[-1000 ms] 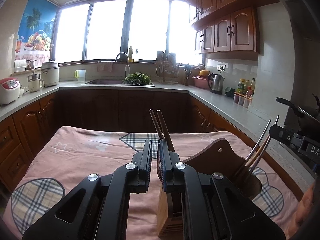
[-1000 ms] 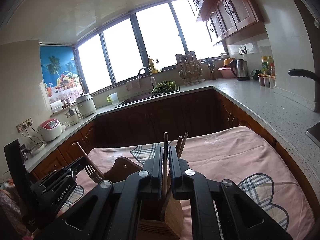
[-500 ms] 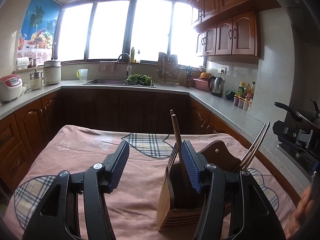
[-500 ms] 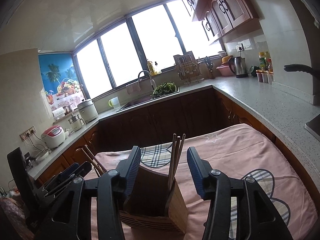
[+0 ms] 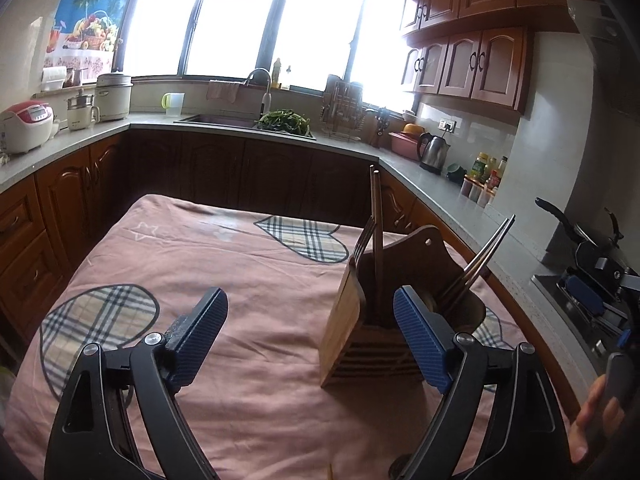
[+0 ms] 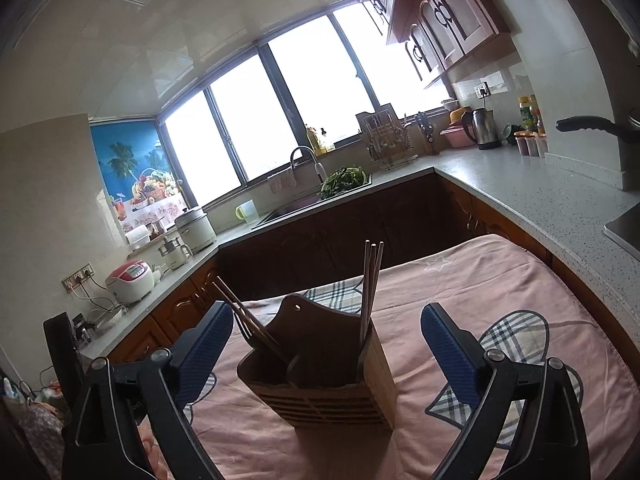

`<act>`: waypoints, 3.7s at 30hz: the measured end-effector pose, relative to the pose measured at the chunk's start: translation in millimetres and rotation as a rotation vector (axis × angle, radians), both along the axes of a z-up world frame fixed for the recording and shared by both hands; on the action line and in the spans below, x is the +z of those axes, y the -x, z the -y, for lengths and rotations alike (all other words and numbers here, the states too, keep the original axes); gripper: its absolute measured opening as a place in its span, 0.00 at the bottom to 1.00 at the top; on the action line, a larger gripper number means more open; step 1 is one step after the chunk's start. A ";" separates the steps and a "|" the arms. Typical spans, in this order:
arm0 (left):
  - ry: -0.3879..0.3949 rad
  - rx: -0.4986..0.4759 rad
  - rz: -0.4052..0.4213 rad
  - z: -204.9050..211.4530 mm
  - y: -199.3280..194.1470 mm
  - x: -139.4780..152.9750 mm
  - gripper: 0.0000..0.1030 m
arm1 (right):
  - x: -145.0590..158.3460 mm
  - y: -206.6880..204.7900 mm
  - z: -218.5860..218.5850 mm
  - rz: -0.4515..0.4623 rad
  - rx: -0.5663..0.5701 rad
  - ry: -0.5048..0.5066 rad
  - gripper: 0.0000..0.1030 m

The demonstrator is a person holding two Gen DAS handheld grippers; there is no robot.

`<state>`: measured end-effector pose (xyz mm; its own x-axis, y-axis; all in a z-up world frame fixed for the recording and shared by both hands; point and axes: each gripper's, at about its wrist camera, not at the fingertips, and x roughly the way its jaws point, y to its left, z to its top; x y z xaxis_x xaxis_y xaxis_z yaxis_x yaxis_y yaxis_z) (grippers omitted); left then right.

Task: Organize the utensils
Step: 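Move both open tools back down to the remaining utensils, then close the left tool on a wooden chopstick while the right tool grasps the last chopstick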

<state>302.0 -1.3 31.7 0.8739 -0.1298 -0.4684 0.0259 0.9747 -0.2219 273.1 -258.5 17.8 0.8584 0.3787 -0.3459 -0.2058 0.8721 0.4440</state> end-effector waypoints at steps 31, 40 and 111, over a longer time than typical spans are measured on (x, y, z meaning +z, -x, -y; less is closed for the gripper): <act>0.072 0.024 -0.228 -39.7 142.3 -63.4 0.87 | -62.4 141.3 3.8 -0.246 0.031 -0.006 0.95; 0.068 0.011 -0.262 -35.9 156.8 -80.1 0.87 | -83.5 158.7 -4.1 -0.303 0.055 0.027 0.95; 0.012 -0.299 -0.353 9.7 63.5 -73.1 0.04 | -100.9 47.2 -40.0 -0.438 0.261 -0.030 0.05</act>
